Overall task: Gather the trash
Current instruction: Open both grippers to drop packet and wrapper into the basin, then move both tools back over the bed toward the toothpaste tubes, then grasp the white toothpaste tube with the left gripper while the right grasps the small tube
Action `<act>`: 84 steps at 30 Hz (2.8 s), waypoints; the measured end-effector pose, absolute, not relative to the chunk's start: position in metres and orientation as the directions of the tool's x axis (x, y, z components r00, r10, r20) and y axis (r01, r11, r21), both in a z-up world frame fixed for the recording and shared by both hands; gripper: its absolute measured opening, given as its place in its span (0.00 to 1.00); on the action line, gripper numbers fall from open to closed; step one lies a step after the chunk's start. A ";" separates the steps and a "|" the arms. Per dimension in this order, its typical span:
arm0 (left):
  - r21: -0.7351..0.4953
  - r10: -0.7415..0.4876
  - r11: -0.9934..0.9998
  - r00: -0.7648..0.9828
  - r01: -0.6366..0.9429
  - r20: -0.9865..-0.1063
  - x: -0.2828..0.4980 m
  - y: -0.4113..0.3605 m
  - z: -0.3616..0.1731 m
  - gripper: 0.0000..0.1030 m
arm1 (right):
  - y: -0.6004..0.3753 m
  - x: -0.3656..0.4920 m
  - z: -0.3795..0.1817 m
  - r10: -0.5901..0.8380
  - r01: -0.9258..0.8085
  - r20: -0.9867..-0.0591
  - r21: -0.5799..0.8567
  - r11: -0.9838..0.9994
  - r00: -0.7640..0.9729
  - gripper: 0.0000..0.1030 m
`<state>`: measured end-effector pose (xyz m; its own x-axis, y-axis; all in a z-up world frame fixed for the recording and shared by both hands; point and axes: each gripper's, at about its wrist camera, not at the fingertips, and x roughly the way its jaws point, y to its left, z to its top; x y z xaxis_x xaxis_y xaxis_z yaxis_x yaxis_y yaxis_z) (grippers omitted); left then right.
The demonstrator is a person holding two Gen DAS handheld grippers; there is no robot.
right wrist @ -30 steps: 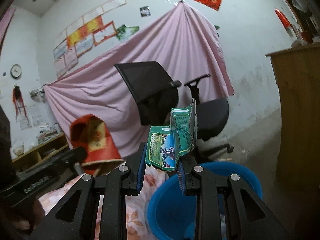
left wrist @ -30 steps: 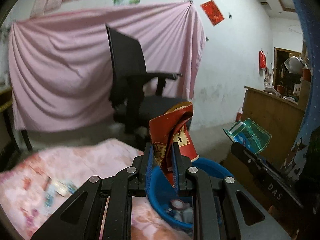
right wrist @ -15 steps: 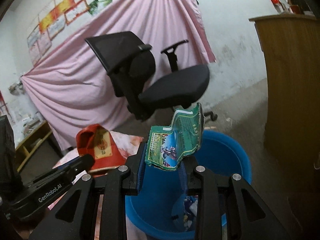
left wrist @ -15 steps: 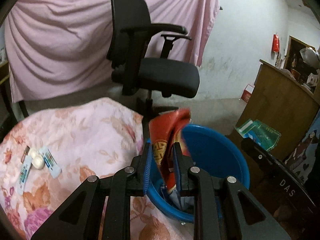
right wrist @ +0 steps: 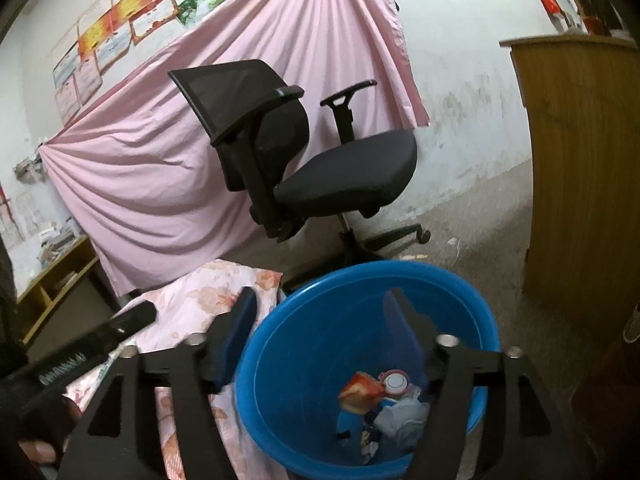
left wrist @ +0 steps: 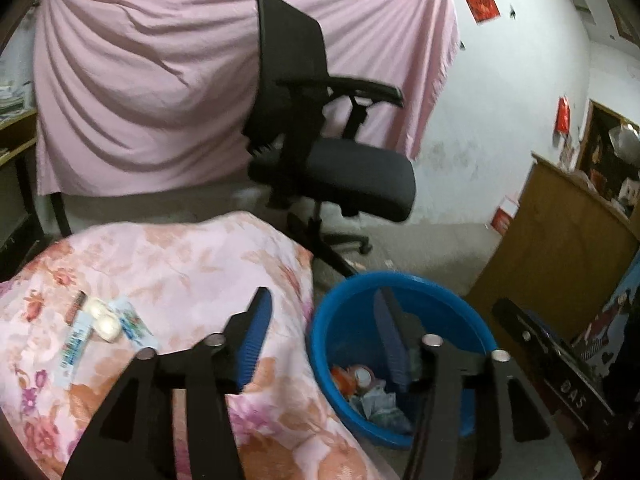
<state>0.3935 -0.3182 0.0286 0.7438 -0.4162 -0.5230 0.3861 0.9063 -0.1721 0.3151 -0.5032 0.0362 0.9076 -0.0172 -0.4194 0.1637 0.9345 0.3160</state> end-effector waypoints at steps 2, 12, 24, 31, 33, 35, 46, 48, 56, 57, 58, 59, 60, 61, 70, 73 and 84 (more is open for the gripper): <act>-0.181 -0.411 0.910 0.761 0.372 -0.502 0.392 -0.309 0.035 0.58 | -0.500 0.312 0.040 -0.023 0.154 -0.395 0.303 0.940 0.918 0.76; -0.189 -0.361 0.930 0.875 0.314 -0.323 0.367 -0.257 0.058 0.97 | -0.478 0.296 0.063 -0.071 0.128 -0.222 0.256 0.958 0.973 1.00; -0.149 -0.261 0.962 0.934 0.229 -0.244 0.342 -0.204 0.067 0.97 | -0.423 0.287 0.091 -0.014 0.023 -0.054 0.173 0.985 0.998 1.00; -0.158 -0.179 0.976 0.969 0.153 -0.168 0.325 -0.157 0.074 0.98 | -0.374 0.285 0.102 0.080 -0.080 0.005 0.083 0.993 0.997 1.00; -0.152 -0.163 0.979 0.974 0.139 -0.158 0.322 -0.148 0.076 0.98 | -0.359 0.284 0.105 0.106 -0.107 0.016 0.070 0.992 0.994 1.00; -0.147 -0.144 0.982 0.978 0.122 -0.153 0.317 -0.136 0.076 0.98 | -0.348 0.285 0.106 0.122 -0.123 0.022 0.056 0.991 0.992 1.00; -0.124 -0.083 0.991 0.976 0.059 -0.200 0.306 -0.084 0.054 0.98 | -0.306 0.303 0.098 0.211 -0.210 -0.030 0.046 0.977 0.977 1.00; -0.118 -0.081 0.991 0.975 0.057 -0.209 0.306 -0.078 0.049 0.98 | -0.300 0.307 0.095 0.215 -0.213 -0.047 0.038 0.976 0.975 1.00; -0.109 -0.087 0.992 0.968 0.063 -0.235 0.312 -0.065 0.029 0.98 | -0.277 0.319 0.079 0.239 -0.242 -0.108 -0.017 0.970 0.965 1.00; -0.109 -0.092 0.992 0.965 0.067 -0.244 0.315 -0.065 0.026 0.98 | -0.274 0.322 0.077 0.242 -0.247 -0.121 -0.027 0.969 0.963 1.00; -0.110 -0.098 0.991 0.962 0.072 -0.255 0.318 -0.064 0.025 0.98 | -0.272 0.325 0.075 0.242 -0.248 -0.135 -0.033 0.968 0.961 1.00; -0.112 -0.109 0.990 0.957 0.082 -0.268 0.321 -0.063 0.022 0.98 | -0.271 0.328 0.073 0.237 -0.245 -0.151 -0.036 0.969 0.960 1.00; -0.111 -0.120 0.990 0.951 0.092 -0.283 0.325 -0.063 0.021 0.98 | -0.272 0.332 0.072 0.232 -0.241 -0.168 -0.035 0.970 0.958 1.00; -0.108 -0.129 0.989 0.945 0.101 -0.302 0.329 -0.063 0.019 0.98 | -0.273 0.336 0.070 0.232 -0.241 -0.188 -0.026 0.970 0.954 1.00; -0.090 -0.196 0.981 0.856 0.174 -0.479 0.372 -0.077 -0.005 0.97 | -0.283 0.375 0.052 0.234 -0.235 -0.404 0.048 0.971 0.884 0.82; -0.115 -0.234 0.972 0.820 0.204 -0.522 0.384 -0.081 -0.012 0.95 | -0.280 0.382 0.043 0.236 -0.247 -0.465 0.038 0.968 0.853 0.77; -0.157 -0.363 0.919 0.624 0.361 -0.692 0.429 -0.115 -0.040 0.40 | -0.270 0.422 0.010 0.302 -0.309 -0.661 0.110 0.945 0.687 0.49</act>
